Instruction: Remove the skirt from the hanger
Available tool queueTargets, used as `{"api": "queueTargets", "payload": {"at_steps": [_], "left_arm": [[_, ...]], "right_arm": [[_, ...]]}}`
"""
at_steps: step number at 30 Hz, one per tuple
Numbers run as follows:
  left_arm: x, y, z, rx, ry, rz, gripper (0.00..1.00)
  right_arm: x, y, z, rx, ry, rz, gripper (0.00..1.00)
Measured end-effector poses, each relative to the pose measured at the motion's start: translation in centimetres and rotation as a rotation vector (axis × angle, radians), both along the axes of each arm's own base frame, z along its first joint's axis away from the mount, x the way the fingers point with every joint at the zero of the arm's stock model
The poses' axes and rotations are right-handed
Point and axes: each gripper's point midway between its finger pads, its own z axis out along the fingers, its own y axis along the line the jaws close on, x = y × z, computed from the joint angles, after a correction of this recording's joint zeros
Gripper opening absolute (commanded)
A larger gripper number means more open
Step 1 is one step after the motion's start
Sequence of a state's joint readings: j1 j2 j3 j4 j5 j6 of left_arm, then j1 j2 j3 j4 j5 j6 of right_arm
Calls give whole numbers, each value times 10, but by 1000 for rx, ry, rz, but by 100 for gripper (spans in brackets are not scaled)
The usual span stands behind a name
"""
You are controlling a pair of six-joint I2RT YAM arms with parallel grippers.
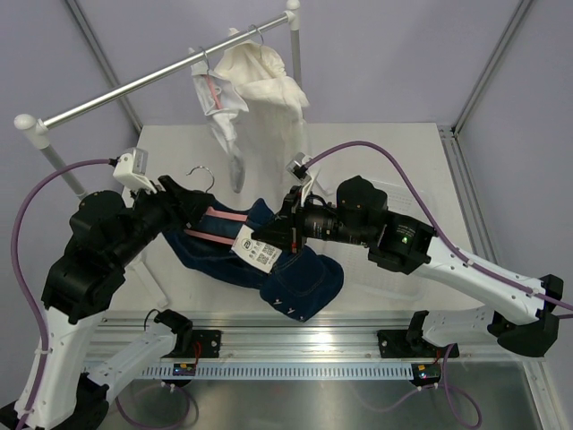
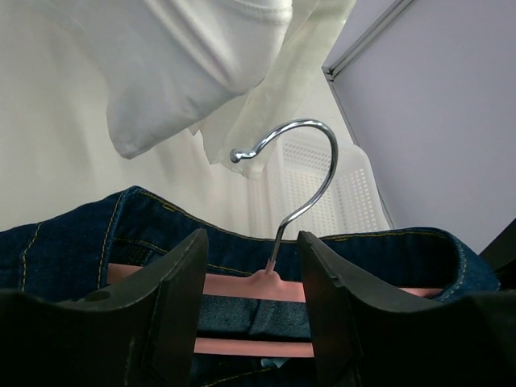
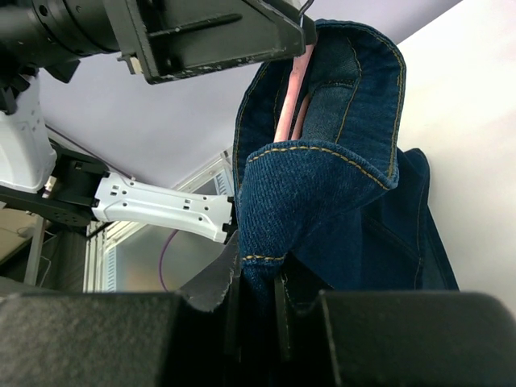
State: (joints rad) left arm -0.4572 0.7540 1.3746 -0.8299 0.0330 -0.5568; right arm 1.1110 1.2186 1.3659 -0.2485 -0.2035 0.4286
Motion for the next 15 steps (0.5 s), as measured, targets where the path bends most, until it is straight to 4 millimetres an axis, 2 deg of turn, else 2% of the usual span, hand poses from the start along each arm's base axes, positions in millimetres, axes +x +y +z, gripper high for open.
{"api": "queueTargets", "payload": {"at_steps": [8, 15], "left_arm": [[1, 0, -4, 26, -4, -7, 40], [2, 0, -10, 39, 6, -10, 40]], "right_arm": [[-1, 2, 6, 29, 26, -1, 0], [0, 7, 1, 22, 43, 6, 0]]}}
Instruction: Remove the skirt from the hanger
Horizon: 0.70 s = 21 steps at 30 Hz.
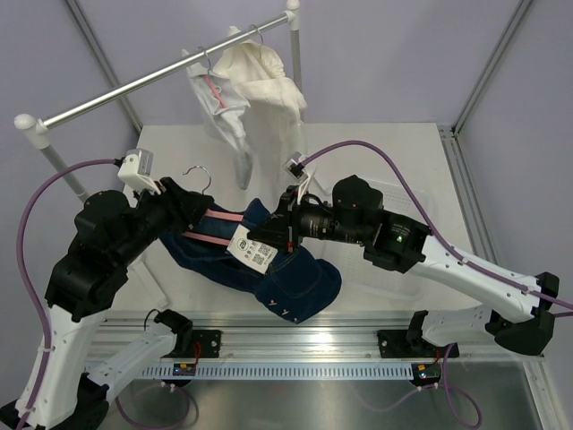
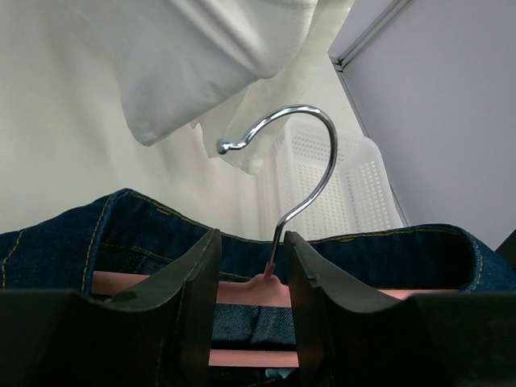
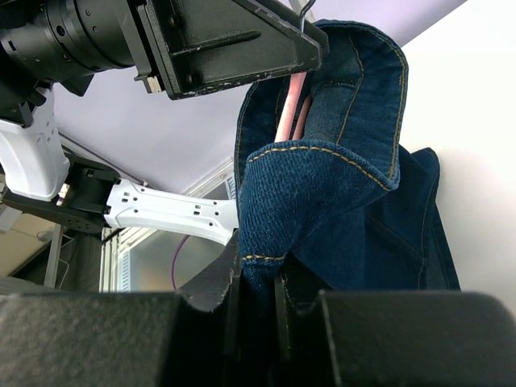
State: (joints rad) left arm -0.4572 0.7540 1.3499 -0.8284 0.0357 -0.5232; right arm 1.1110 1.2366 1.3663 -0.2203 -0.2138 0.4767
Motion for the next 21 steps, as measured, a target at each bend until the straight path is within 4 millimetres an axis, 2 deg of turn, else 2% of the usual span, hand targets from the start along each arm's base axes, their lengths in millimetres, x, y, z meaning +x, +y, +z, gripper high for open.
{"api": "queueTargets", "payload": {"at_steps": [5, 11, 17, 21], "left_arm": [[-1, -1, -1, -1, 2, -8, 39], [0, -3, -6, 5, 12, -14, 33], [2, -3, -9, 9, 16, -15, 33], [2, -4, -8, 10, 12, -17, 0]], "right_arm": [[0, 4, -2, 0, 5, 13, 0], [0, 5, -2, 0, 5, 15, 0], [0, 7, -1, 0, 5, 16, 0], [0, 7, 0, 1, 5, 16, 0]]}}
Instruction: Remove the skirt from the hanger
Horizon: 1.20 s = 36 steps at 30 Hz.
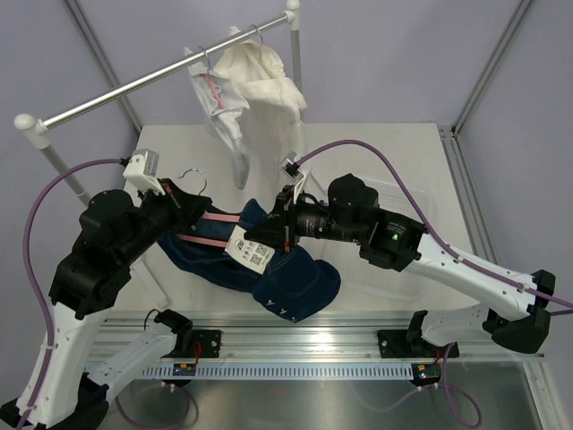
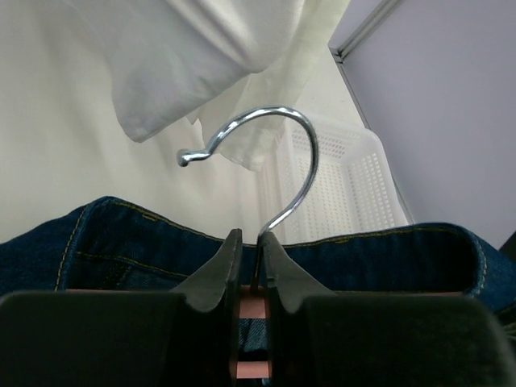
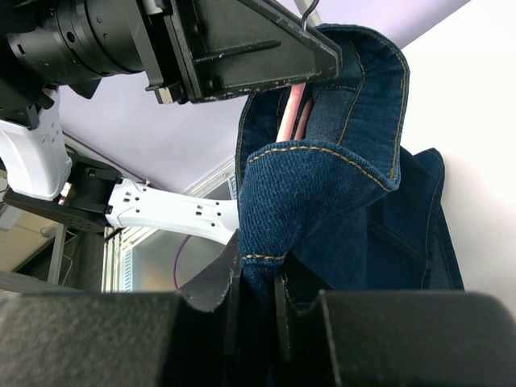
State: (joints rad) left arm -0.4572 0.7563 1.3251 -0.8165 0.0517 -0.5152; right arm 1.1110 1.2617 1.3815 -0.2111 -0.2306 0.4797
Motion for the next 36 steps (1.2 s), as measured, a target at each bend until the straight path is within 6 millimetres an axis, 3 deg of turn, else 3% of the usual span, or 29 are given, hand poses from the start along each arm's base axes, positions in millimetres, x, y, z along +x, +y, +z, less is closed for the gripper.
{"api": "queueTargets", "payload": {"at_steps": [6, 12, 13, 14, 18, 21, 27, 36], "left_arm": [[-1, -1, -2, 20, -5, -15, 0], [-2, 0, 2, 38, 9, -17, 0], [-2, 0, 3, 40, 10, -19, 0], [-2, 0, 5, 42, 11, -21, 0], [-2, 1, 6, 63, 29, -17, 0], [1, 1, 10, 73, 33, -18, 0], [5, 0, 16, 96, 27, -22, 0], [5, 1, 21, 106, 9, -27, 0]], "right_arm": [[-1, -1, -4, -15, 7, 1, 0], [0, -2, -3, -23, 8, -9, 10], [0, -3, -2, -26, 9, -11, 38], [0, -4, -1, -26, 11, -11, 51], [3, -7, 16, -9, -15, -33, 83], [6, -9, 22, -7, -33, -51, 88], [8, -24, 3, -98, -59, -79, 94], [-2, -80, -19, -178, -142, -128, 91]]}}
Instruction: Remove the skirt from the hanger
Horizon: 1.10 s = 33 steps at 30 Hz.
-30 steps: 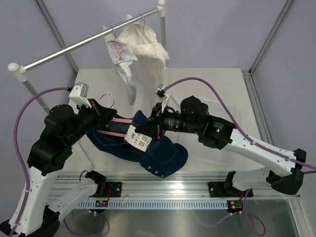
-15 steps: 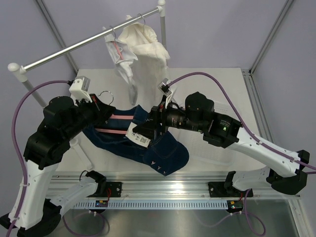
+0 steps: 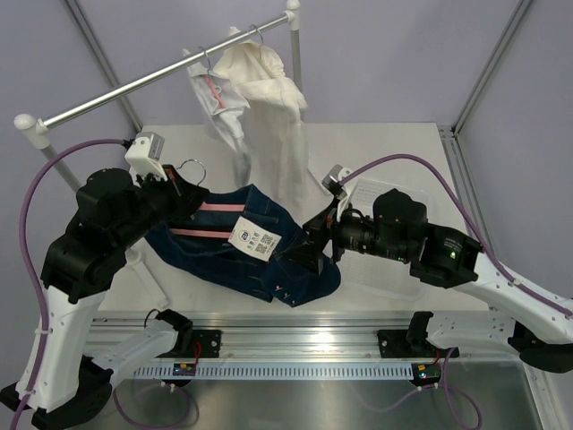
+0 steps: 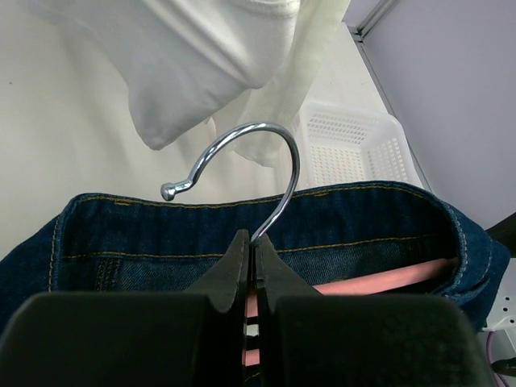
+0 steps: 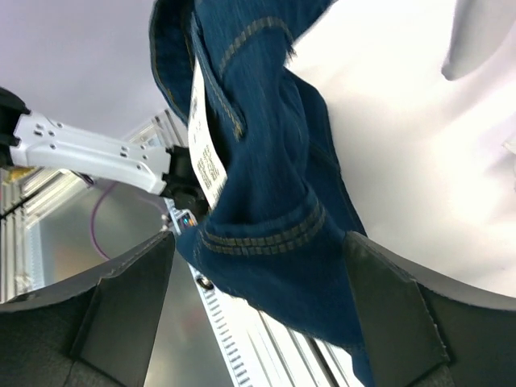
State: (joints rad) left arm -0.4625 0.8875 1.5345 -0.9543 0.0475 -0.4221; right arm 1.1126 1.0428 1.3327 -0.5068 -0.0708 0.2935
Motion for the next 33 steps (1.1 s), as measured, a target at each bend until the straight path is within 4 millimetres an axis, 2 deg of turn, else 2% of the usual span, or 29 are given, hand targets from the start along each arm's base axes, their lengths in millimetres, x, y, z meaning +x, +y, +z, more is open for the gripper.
{"api": "queueTargets", "payload": {"at_steps": [4, 8, 11, 14, 15, 20, 24, 33], "left_arm": [[-1, 0, 4, -4, -9, -2, 0], [-2, 1, 4, -5, -9, -2, 0], [-3, 1, 3, -1, -2, -3, 0], [-5, 2, 0, 6, 7, -3, 0], [-5, 2, 0, 7, 8, -3, 0], [-6, 3, -2, 11, 14, -3, 0], [-7, 4, -1, 10, 10, 0, 0], [-12, 5, 15, -39, -47, 4, 0]], "right_arm": [[-3, -10, -5, -14, -20, 3, 81], [-2, -7, -15, -42, -23, 9, 62], [0, -5, -21, -61, -24, 13, 53], [1, -3, -26, -76, -31, 16, 20], [1, -3, -27, -78, -28, 16, 0], [3, -4, -27, -78, -26, 4, 0], [10, -14, -23, -70, -29, -69, 0], [12, -67, 3, 54, -3, -258, 0]]}}
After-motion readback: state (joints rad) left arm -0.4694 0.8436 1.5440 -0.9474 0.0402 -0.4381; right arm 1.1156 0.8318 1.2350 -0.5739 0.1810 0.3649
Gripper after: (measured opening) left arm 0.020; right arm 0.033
